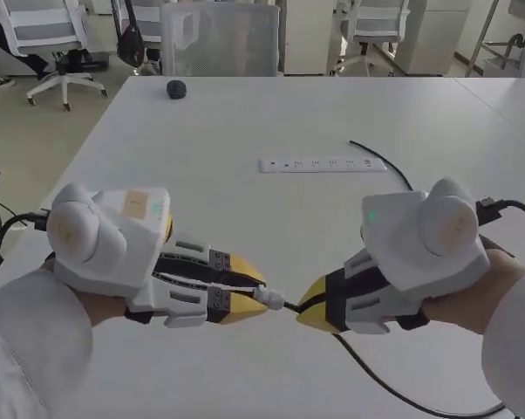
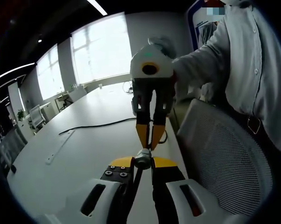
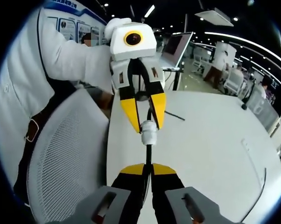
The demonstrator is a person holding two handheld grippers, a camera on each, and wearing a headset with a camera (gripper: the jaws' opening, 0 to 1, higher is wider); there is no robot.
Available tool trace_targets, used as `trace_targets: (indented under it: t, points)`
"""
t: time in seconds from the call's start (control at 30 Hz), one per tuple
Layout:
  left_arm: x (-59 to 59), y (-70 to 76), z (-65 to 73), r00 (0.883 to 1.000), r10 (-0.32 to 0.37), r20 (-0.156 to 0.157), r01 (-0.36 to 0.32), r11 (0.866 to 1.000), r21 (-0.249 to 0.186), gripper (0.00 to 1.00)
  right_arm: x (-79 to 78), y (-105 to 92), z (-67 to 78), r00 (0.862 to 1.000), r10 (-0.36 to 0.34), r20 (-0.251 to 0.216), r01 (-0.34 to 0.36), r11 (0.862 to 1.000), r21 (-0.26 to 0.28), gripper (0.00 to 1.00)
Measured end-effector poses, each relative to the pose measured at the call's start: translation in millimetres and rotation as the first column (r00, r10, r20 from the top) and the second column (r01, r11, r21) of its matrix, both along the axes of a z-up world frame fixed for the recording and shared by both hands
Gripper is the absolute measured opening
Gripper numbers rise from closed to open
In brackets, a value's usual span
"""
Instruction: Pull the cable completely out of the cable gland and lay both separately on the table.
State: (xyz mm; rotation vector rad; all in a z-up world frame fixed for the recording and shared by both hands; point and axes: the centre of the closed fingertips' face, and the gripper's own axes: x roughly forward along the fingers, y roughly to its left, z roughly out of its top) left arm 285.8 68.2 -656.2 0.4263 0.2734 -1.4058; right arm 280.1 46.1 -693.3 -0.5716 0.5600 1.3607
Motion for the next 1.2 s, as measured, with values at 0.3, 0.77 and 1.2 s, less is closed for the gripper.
trace_targets:
  t: [0.3,0.77,1.2]
  points:
    - [2.3,4.5,0.1,1.0,0.013,0.002,-0.013,1.0,0.003,0.15,2.5,-23.9,-28.2,0.998,-0.049,-0.025,0.048,0.998,-0.043,0.0]
    - [6.3,12.2,2.1,0.999,0.037,0.007,-0.037,0.999,-0.001,0.15,12.7,-65.4,-70.5,0.983,-0.164,-0.084,0.155,0.982,-0.107,0.0]
    - [7.6,17.7,2.6,0.999,0.054,0.01,-0.054,0.999,0.0,0.15,16.9,-92.0,-91.4,0.965,-0.235,-0.115,0.217,0.965,-0.151,0.0]
